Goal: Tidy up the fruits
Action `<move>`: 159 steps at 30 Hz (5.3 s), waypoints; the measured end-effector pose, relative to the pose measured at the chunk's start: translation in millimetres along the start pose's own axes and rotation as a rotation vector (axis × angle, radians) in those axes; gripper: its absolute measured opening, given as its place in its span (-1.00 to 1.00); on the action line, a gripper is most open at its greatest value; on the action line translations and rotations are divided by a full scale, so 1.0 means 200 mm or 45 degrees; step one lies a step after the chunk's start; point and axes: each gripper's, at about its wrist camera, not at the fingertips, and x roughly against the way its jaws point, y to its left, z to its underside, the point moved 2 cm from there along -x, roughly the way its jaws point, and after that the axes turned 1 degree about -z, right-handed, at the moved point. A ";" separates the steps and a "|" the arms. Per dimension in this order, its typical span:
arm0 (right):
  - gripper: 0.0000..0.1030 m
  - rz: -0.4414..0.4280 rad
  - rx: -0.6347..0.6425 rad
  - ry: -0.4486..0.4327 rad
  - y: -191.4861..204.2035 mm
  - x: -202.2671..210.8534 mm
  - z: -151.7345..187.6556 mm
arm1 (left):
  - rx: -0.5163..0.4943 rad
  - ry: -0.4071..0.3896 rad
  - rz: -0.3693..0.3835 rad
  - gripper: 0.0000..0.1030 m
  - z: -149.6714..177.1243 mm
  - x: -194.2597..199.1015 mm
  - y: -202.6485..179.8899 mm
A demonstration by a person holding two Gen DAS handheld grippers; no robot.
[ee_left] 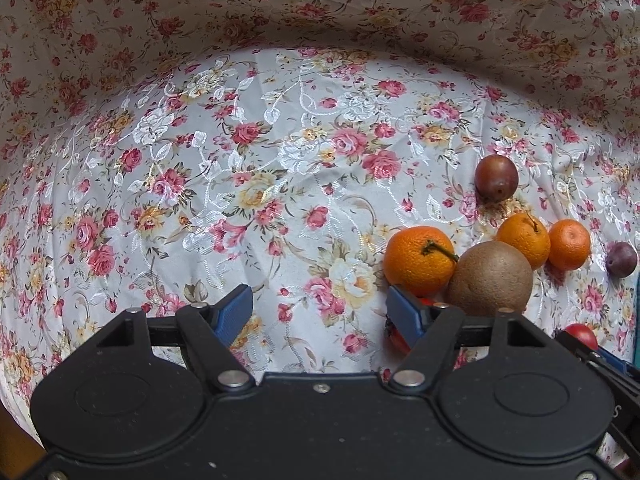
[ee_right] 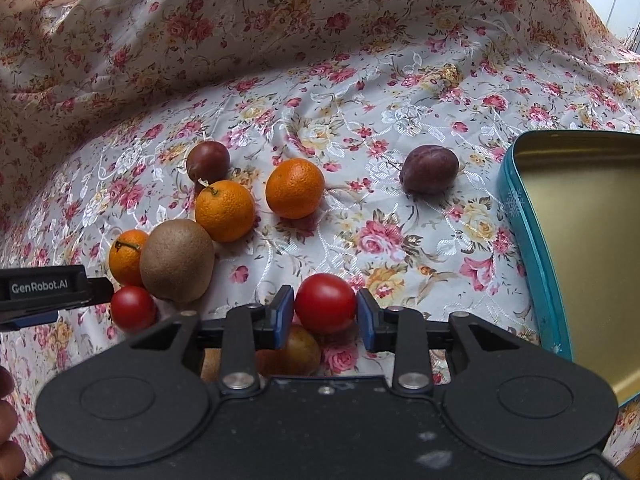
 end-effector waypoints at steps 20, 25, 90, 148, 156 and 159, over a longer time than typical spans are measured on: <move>-0.33 0.033 -0.086 -0.114 -0.05 0.09 -0.07 | -0.077 -0.003 0.153 0.45 0.09 0.08 -0.08; -0.33 0.039 -0.122 -0.123 -0.10 0.11 -0.08 | -0.125 0.010 0.183 0.45 0.10 0.10 -0.15; -0.33 0.327 -0.377 -0.279 -0.98 0.35 0.10 | -0.320 -0.174 0.275 -0.16 0.24 0.34 -0.98; -0.32 0.491 -0.599 -0.241 -1.37 0.34 0.10 | -0.589 -0.164 0.352 0.24 0.46 0.36 -1.59; -0.32 0.497 -0.572 -0.268 -1.35 0.36 0.10 | -0.587 -0.142 0.331 0.25 0.46 0.34 -1.58; -0.32 0.514 -0.568 -0.294 -1.34 0.38 0.09 | -0.579 -0.136 0.321 0.25 0.45 0.33 -1.57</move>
